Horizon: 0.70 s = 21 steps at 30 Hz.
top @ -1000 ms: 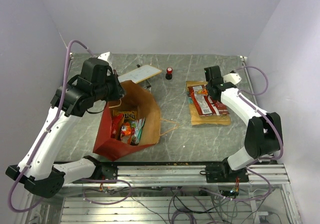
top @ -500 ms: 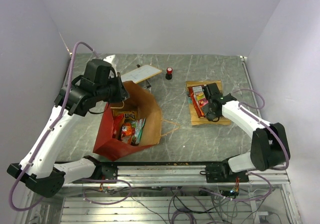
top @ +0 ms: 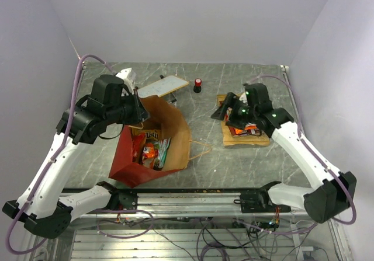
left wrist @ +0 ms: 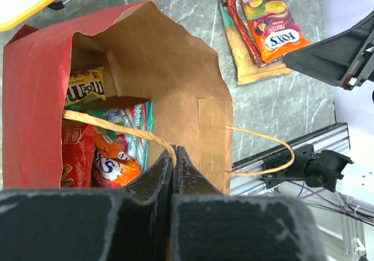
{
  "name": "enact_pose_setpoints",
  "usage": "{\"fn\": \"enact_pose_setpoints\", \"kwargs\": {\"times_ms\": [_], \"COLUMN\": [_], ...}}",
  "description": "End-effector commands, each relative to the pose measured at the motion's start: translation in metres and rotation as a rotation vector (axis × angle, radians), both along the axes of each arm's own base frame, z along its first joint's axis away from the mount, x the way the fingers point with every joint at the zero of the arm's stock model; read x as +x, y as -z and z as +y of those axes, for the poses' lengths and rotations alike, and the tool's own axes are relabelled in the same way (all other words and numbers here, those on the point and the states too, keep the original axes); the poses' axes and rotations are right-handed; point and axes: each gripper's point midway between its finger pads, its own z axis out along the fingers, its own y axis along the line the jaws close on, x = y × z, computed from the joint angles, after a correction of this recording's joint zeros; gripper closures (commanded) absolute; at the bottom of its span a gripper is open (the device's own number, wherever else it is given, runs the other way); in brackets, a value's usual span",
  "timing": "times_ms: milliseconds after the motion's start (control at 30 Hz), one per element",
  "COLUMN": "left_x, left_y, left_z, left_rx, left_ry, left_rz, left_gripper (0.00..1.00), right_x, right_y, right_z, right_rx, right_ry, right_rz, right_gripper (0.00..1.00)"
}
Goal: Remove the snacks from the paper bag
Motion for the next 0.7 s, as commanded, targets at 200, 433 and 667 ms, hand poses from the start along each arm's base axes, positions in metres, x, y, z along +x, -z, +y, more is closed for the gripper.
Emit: {"fn": "enact_pose_setpoints", "kwargs": {"times_ms": [200,433,667], "left_x": [-0.005,-0.001,0.018], "left_y": [-0.014,-0.028,-0.05], "left_z": [-0.006,-0.008,-0.02], "left_rx": [-0.027,-0.007,-0.019], "left_ry": [0.06,0.087,0.123], "left_rz": [-0.028,-0.051,-0.129], "left_gripper": [0.93,0.93,0.93], "right_x": [-0.064,-0.087,-0.124], "right_y": [-0.012,-0.003,0.007], "right_z": [0.115,0.136,0.166], "right_rx": [0.019,0.07,0.142], "right_ry": [-0.492,-0.493,-0.515], "right_rz": [-0.008,0.011,0.035], "right_gripper": [0.23,0.5,0.83]}}
